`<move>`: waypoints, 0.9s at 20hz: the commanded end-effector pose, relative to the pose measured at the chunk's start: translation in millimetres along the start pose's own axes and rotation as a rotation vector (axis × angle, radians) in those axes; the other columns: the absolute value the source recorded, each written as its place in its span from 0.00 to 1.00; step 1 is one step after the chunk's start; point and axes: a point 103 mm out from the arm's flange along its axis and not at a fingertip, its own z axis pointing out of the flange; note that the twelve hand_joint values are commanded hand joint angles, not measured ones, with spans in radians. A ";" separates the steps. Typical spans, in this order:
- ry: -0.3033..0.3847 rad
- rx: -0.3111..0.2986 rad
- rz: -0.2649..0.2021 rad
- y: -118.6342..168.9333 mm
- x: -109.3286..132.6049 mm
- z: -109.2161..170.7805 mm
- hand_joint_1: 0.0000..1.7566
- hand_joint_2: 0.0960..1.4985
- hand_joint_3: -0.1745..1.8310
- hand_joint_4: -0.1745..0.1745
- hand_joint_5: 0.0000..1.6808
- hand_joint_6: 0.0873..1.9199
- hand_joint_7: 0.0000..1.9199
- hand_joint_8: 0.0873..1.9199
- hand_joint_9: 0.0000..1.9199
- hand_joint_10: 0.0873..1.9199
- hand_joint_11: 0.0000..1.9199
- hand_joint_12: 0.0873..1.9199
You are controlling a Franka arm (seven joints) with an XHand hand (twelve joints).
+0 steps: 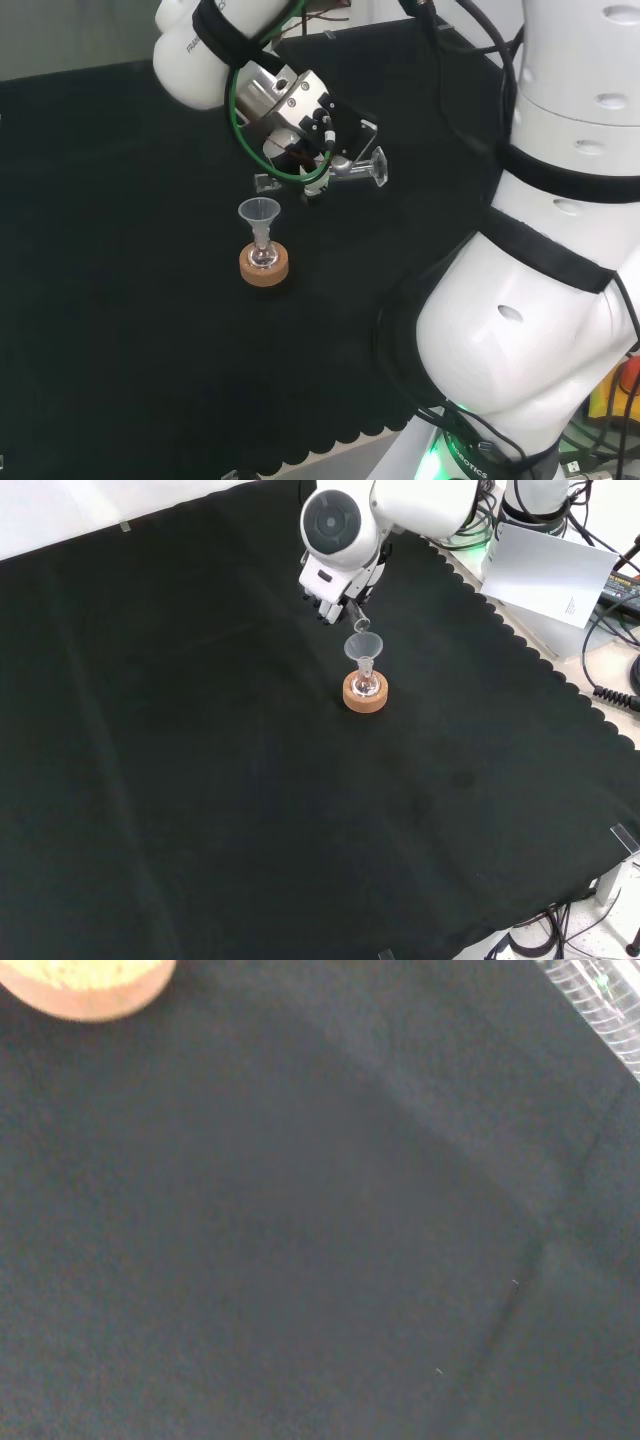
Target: Pour the water from the graduated cylinder into the round-bottom flask.
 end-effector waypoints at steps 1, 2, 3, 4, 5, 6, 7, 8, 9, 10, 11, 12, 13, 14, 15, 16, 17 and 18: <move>0.152 -0.095 -0.032 -2.6 -11.6 5.6 0.71 0.75 0.09 0.00 0.54 0.56 0.49 0.55 0.70 0.06 0.58 0.40; 0.167 -0.111 -0.031 -2.8 -14.1 6.2 0.71 0.75 0.09 0.00 0.54 0.56 0.49 0.55 0.70 0.06 0.58 0.40; 0.185 -0.123 -0.037 -2.6 -16.2 6.5 0.71 0.75 0.09 0.00 0.54 0.56 0.49 0.55 0.70 0.06 0.58 0.40; 0.207 -0.137 -0.044 -2.5 -18.3 6.6 0.71 0.75 0.09 0.00 0.54 0.56 0.49 0.55 0.70 0.06 0.58 0.40; 0.228 -0.151 -0.050 -2.6 -20.7 6.8 0.71 0.75 0.09 0.00 0.54 0.56 0.49 0.55 0.70 0.06 0.58 0.40; 0.251 -0.167 -0.056 -2.5 -23.0 6.9 0.71 0.75 0.09 0.00 0.54 0.56 0.49 0.55 0.70 0.06 0.58 0.40; 0.276 -0.185 -0.063 -2.2 -25.4 7.2 0.71 0.75 0.09 0.00 0.54 0.56 0.49 0.55 0.70 0.06 0.58 0.40; 0.299 -0.201 -0.073 -1.9 -27.8 7.6 0.71 0.75 0.09 0.00 0.54 0.56 0.49 0.55 0.70 0.06 0.58 0.40; 0.322 -0.220 -0.083 -1.5 -29.9 7.7 0.71 0.75 0.09 0.00 0.54 0.56 0.49 0.55 0.70 0.06 0.58 0.40; 0.344 -0.240 -0.094 -1.0 -31.9 7.9 0.71 0.75 0.09 0.00 0.54 0.56 0.49 0.55 0.70 0.06 0.58 0.40; 0.369 -0.260 -0.104 -0.2 -33.7 7.8 0.71 0.75 0.09 0.00 0.54 0.56 0.49 0.55 0.70 0.06 0.58 0.40; 0.389 -0.278 -0.114 0.7 -35.4 7.7 0.71 0.75 0.09 0.00 0.54 0.56 0.49 0.55 0.70 0.06 0.58 0.40; 0.413 -0.298 -0.123 2.1 -37.1 7.2 0.71 0.75 0.09 0.00 0.54 0.56 0.49 0.55 0.70 0.06 0.58 0.40; 0.434 -0.314 -0.134 3.6 -38.5 6.6 0.71 0.75 0.09 0.00 0.54 0.56 0.49 0.55 0.70 0.06 0.58 0.40; 0.455 -0.328 -0.146 5.1 -39.8 5.9 0.71 0.75 0.09 0.00 0.54 0.56 0.49 0.55 0.70 0.06 0.58 0.40; 0.474 -0.343 -0.156 6.7 -40.7 5.0 0.71 0.75 0.09 0.00 0.54 0.56 0.49 0.55 0.70 0.06 0.58 0.40; 0.502 -0.362 -0.170 8.6 -41.9 4.2 0.71 0.75 0.09 0.00 0.54 0.56 0.49 0.55 0.70 0.06 0.58 0.40; 0.523 -0.377 -0.180 10.5 -42.8 3.3 0.71 0.75 0.09 0.00 0.54 0.56 0.49 0.55 0.70 0.06 0.58 0.40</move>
